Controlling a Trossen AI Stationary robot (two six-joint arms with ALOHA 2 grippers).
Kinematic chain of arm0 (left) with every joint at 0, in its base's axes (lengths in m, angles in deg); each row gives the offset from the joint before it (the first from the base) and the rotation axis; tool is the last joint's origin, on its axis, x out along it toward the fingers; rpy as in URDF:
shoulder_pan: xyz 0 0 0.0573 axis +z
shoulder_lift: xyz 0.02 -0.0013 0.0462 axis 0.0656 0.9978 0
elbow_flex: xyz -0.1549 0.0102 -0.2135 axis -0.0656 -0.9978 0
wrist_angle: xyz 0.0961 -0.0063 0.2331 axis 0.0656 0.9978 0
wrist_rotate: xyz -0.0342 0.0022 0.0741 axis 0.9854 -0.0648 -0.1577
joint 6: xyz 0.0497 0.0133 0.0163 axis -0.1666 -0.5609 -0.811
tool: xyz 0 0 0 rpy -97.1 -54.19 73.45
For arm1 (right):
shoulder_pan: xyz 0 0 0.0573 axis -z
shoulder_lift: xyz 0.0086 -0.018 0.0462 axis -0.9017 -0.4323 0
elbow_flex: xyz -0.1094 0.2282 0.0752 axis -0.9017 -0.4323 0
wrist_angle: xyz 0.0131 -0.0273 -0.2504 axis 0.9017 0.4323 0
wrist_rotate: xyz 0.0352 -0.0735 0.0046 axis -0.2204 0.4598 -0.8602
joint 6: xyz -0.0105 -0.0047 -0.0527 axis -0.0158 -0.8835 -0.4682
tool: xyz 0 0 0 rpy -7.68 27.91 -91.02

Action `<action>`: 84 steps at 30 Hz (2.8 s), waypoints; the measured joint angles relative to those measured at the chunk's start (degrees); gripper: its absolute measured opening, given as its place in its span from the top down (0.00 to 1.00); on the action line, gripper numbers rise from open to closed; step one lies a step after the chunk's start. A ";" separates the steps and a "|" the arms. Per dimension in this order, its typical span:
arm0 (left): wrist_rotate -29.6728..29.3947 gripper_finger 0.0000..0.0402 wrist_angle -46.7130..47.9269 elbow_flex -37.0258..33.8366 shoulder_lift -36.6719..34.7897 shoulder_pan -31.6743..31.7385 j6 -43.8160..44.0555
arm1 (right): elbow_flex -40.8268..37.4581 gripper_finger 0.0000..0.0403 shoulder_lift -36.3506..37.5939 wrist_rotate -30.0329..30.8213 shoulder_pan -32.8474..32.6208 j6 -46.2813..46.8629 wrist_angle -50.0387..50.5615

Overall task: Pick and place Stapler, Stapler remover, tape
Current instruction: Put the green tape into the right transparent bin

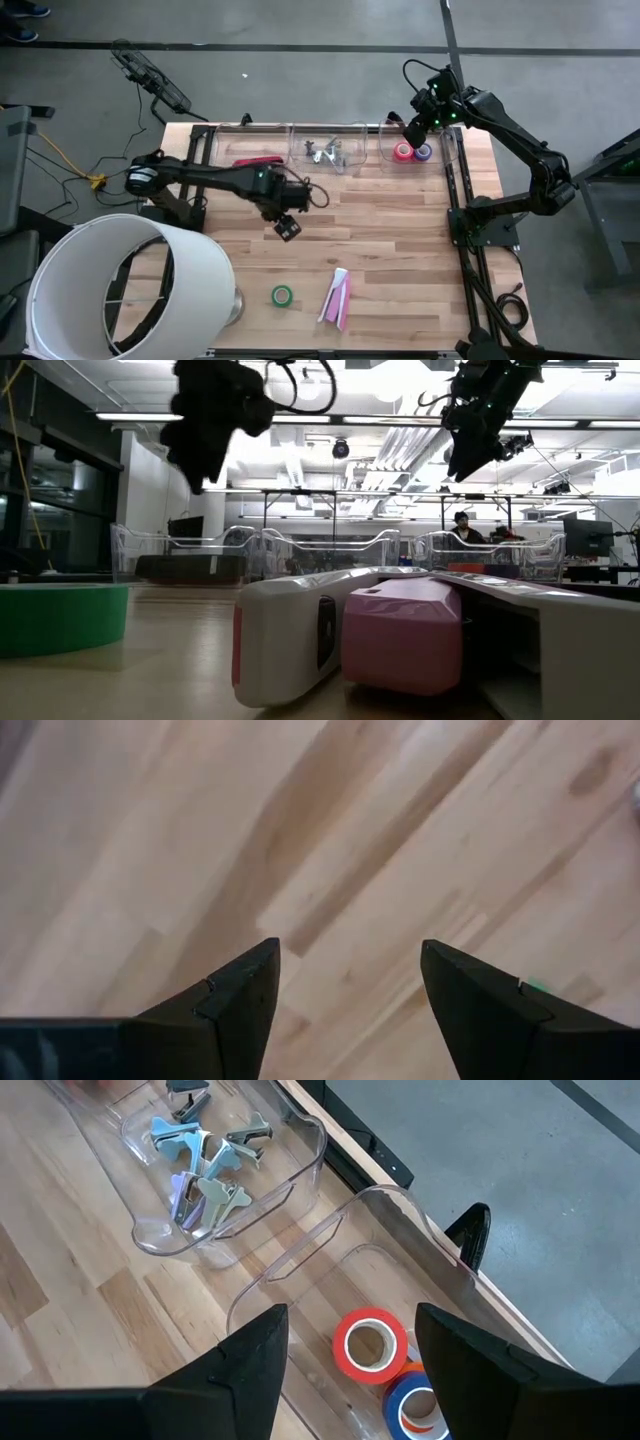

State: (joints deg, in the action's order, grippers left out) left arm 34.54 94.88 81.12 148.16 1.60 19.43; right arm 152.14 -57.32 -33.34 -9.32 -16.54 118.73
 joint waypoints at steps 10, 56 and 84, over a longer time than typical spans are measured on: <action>4.20 0.41 -3.65 -4.76 -0.01 -7.98 11.55 | 0.00 0.48 0.00 -0.02 0.02 0.00 -0.04; 5.45 0.41 -24.53 -6.23 13.74 -25.26 -11.97 | 0.00 0.48 0.04 -2.21 -0.11 0.02 -0.06; 3.47 0.80 -25.93 -10.18 13.76 -25.61 -11.95 | 0.00 0.48 0.02 -2.19 -0.11 0.00 -0.50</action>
State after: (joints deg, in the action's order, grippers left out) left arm 38.01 68.94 70.94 161.92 -24.01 7.48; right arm 152.14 -57.30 -35.52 -9.43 -16.54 118.23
